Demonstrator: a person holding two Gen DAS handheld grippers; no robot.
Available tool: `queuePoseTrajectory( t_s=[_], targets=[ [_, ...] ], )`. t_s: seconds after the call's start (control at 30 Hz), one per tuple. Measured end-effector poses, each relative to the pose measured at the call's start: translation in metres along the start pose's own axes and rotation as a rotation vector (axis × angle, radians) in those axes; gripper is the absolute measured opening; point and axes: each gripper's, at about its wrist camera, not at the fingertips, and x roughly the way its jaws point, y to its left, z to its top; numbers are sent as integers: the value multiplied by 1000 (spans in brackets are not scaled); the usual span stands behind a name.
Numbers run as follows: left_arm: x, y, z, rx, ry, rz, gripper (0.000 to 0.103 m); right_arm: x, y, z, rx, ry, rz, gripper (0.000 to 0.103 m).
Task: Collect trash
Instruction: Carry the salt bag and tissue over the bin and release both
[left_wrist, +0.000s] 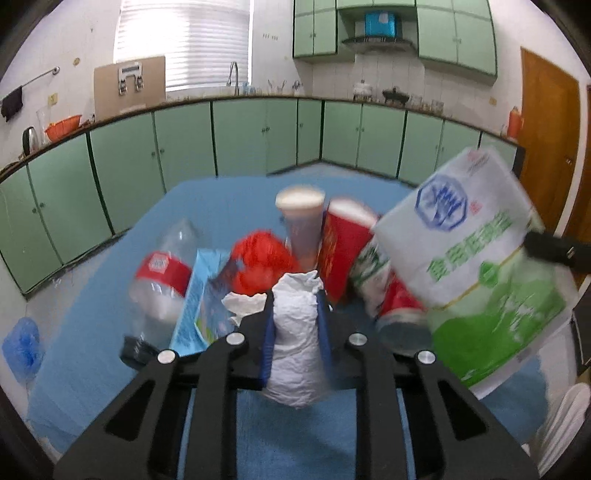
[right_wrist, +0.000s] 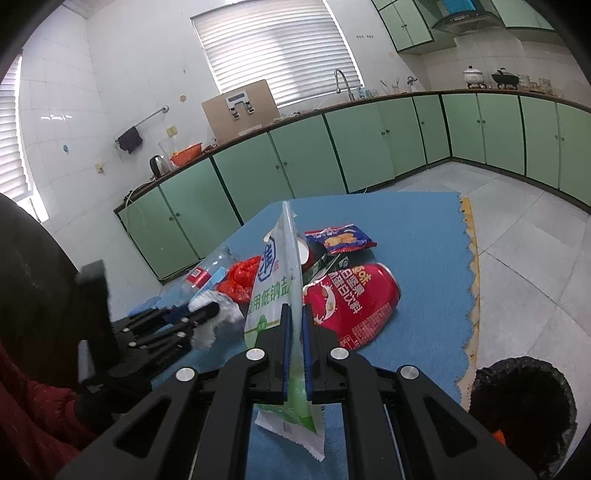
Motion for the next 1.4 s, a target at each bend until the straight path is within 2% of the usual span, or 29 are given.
queuePoseTrajectory(
  t_s=[0.33, 0.53, 0.73, 1.13, 1.4],
  targets=[
    [-38, -29, 43, 18, -106, -119, 19, -36, 10, 12, -23, -45, -73, 6],
    [-50, -63, 61, 49, -146, -214, 19, -65, 3, 18, -11, -75, -164, 6],
    [-49, -105, 65, 96, -154, -321, 19, -100, -13, 17, 17, -115, -268, 6],
    [-23, -210, 53, 201, -91, -510, 19, -161, -75, -12, 124, -157, -482, 6],
    [21, -275, 23, 276, 46, -599, 19, -171, -139, -54, 252, -104, -616, 6]
  ],
)
